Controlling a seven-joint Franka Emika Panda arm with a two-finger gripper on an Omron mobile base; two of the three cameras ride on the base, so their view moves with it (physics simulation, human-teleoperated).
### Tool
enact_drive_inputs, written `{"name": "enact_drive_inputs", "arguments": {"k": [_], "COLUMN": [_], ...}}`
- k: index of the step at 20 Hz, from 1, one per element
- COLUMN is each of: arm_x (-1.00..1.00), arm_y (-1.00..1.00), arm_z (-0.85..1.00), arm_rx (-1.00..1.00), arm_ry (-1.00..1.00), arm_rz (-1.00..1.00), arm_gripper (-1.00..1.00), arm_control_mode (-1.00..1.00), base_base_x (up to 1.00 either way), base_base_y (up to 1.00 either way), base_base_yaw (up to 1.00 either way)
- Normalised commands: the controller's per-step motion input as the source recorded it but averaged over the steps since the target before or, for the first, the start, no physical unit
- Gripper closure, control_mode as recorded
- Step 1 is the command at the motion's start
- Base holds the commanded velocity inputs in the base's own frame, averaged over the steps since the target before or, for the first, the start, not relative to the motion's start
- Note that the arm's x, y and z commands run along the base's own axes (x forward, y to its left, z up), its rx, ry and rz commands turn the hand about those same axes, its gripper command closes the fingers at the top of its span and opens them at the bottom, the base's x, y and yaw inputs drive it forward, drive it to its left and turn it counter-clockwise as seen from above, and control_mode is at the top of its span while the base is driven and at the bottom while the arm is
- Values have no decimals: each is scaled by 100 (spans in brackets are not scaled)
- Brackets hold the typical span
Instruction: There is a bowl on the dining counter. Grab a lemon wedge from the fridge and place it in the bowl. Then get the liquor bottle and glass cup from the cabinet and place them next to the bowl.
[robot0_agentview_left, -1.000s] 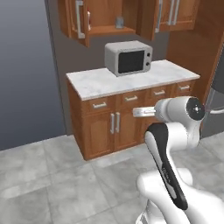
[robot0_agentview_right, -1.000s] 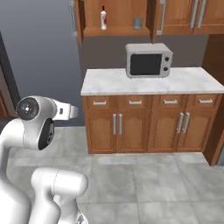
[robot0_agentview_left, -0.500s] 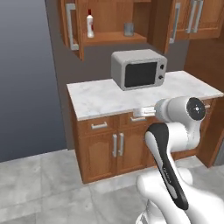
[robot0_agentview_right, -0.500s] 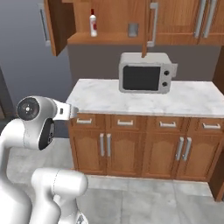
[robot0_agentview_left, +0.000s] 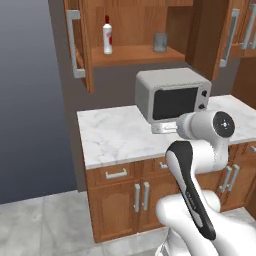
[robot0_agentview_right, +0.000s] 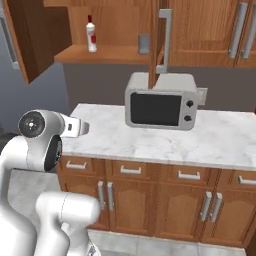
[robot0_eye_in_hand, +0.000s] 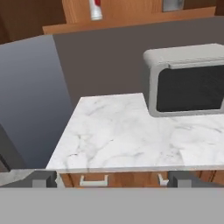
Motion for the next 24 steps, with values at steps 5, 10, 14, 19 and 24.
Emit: {"name": "enact_drive_inputs", "arguments": {"k": [5,10,14,19,24], "arm_x": [0,0,0,0,15], "arm_y": [0,0,0,0,0], "arm_z": [0,0,0,0,24], "arm_rx": [0,0,0,0,-1], "arm_ry": [0,0,0,0,-23], "arm_rz": [0,0,0,0,5], "arm_gripper": [-100,-100,-100,-100,-100], "arm_control_mode": [100,100,100,100,-100], "base_base_x": [87,92,85,65,13], "base_base_y": [-20,-12,-15,-16,-1], "base_base_yaw": [8,4,1,2,3]}}
